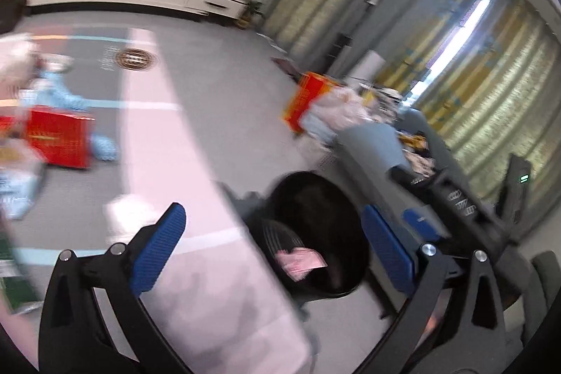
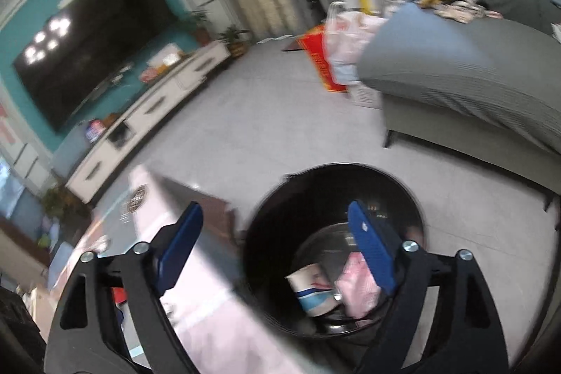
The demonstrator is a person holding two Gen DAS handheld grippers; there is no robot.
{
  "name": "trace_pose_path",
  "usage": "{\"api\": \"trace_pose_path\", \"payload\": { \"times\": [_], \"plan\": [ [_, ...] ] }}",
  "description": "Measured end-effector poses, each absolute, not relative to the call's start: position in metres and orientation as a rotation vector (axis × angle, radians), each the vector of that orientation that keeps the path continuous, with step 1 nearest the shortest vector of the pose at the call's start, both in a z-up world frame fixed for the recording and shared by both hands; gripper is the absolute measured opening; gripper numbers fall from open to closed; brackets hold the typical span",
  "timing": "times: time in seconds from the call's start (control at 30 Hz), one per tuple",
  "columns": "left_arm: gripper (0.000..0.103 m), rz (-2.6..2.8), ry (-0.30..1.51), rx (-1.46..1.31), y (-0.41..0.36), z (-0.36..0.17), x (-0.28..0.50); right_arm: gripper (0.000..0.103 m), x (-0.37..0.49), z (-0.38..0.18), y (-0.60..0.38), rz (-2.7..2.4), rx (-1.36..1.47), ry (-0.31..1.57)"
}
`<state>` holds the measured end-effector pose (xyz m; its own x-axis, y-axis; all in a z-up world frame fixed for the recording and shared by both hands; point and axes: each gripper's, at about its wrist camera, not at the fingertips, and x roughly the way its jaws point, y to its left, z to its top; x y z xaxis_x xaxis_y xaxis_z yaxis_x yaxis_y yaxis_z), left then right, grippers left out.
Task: Collect trash
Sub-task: 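Move both grippers back over the table of trash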
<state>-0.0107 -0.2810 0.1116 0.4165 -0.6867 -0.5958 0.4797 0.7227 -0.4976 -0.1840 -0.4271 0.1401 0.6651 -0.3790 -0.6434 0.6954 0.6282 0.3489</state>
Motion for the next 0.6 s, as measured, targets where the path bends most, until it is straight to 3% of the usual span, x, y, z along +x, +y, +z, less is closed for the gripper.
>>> {"api": "trace_pose_path", "payload": {
  "times": [0.2, 0.4, 0.6],
  "plan": [
    [0.1, -0.488, 0.818, -0.158, -0.201, 0.138, -0.014, 0.097, -0.153, 0.166, -0.372, -0.459, 0.517, 0.532],
    [0.1, -0.289, 0.768, -0.155, -0.114, 0.17, -0.026, 0.1, -0.13, 0.185, -0.317, -0.272, 0.459, 0.515],
    [0.1, -0.207, 0.792, -0.275, -0.04, 0.168, -0.038, 0.1, -0.107, 0.191, -0.248, -0.107, 0.345, 0.548]
  ]
}}
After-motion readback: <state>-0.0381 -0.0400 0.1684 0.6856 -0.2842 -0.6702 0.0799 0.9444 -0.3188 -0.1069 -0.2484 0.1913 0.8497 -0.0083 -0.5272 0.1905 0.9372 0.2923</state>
